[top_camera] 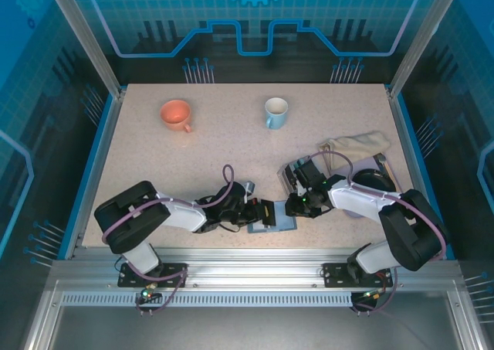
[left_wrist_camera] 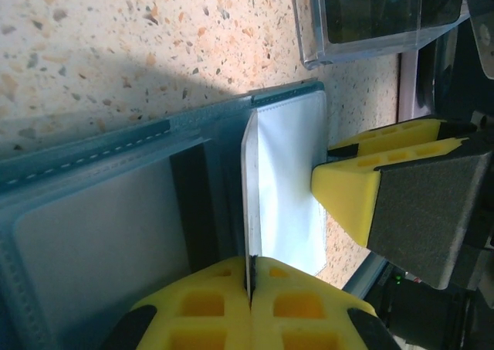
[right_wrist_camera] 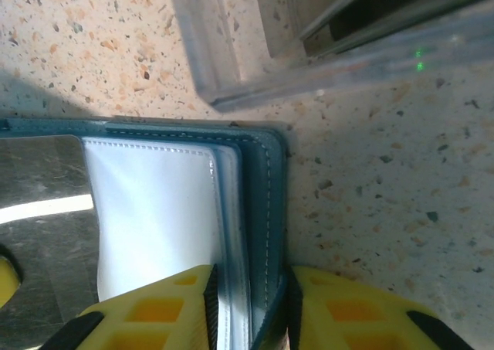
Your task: Put the credit cards into the card holder
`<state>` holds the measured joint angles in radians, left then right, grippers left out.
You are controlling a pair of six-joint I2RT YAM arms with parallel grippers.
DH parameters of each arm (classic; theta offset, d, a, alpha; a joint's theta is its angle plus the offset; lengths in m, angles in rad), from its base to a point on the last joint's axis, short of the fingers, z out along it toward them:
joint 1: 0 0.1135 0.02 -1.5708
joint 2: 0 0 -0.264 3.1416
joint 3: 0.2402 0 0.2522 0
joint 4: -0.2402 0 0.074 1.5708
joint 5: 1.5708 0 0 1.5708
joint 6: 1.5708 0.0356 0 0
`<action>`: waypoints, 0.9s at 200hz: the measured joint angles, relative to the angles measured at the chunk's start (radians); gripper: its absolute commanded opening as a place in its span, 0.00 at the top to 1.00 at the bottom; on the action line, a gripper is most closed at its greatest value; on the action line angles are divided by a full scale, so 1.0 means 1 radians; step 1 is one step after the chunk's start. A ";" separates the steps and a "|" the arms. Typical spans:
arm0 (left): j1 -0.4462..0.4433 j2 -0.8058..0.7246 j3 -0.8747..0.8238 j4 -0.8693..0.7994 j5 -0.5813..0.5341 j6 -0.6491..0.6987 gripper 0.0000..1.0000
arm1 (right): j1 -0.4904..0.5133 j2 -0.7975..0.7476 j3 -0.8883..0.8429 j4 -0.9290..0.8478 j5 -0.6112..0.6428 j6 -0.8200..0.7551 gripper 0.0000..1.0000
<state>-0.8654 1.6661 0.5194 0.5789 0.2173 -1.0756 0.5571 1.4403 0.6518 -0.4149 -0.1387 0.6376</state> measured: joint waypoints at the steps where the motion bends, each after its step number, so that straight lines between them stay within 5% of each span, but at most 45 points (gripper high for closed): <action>1: 0.000 0.002 0.000 0.003 0.000 -0.001 1.00 | 0.000 0.000 0.000 0.000 0.000 0.000 0.72; 64: 0.000 0.034 0.002 0.047 0.015 -0.052 1.00 | 0.000 0.000 0.000 0.001 0.000 0.003 0.72; 180: -0.003 -0.079 -0.017 -0.129 -0.022 -0.105 1.00 | 0.000 0.006 0.003 0.005 -0.004 0.003 0.72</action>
<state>-0.8688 1.5871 0.5022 0.4496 0.1955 -1.1801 0.5575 1.4464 0.6548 -0.4099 -0.1429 0.6403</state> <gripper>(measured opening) 0.049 0.279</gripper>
